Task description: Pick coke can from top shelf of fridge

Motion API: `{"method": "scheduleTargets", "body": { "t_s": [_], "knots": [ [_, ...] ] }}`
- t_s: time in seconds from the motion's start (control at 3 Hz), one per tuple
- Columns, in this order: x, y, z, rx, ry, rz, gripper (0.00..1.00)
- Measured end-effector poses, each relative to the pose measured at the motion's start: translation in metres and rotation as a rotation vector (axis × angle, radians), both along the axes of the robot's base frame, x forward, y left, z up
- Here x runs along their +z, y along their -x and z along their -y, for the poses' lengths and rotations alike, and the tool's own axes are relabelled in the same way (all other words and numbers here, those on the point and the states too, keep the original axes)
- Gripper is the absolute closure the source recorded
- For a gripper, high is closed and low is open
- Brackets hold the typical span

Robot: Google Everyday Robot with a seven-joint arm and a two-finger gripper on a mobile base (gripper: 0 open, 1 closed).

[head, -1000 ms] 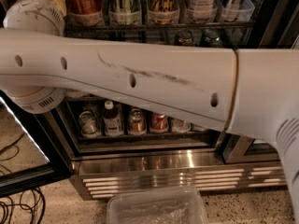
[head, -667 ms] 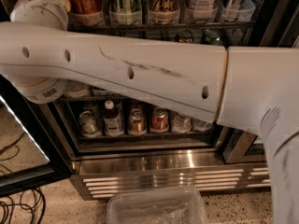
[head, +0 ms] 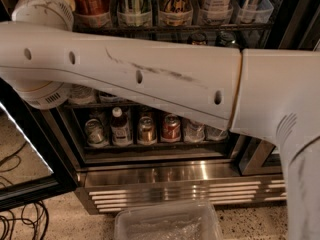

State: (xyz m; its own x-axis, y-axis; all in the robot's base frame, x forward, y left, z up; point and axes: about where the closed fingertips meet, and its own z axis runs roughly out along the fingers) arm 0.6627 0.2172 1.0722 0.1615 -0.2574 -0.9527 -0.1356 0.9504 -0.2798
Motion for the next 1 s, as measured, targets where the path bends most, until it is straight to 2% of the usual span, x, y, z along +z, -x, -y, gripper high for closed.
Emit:
{"method": "scheduleTargets", "body": {
  "t_s": [0.33,0.67,1.0],
  "knots": [
    [0.000,0.000,0.000,0.000,0.000,0.000,0.85],
    [0.000,0.000,0.000,0.000,0.000,0.000,1.00],
    [0.013,0.008,0.005,-0.004,-0.051,0.031,1.00]
  ]
}}
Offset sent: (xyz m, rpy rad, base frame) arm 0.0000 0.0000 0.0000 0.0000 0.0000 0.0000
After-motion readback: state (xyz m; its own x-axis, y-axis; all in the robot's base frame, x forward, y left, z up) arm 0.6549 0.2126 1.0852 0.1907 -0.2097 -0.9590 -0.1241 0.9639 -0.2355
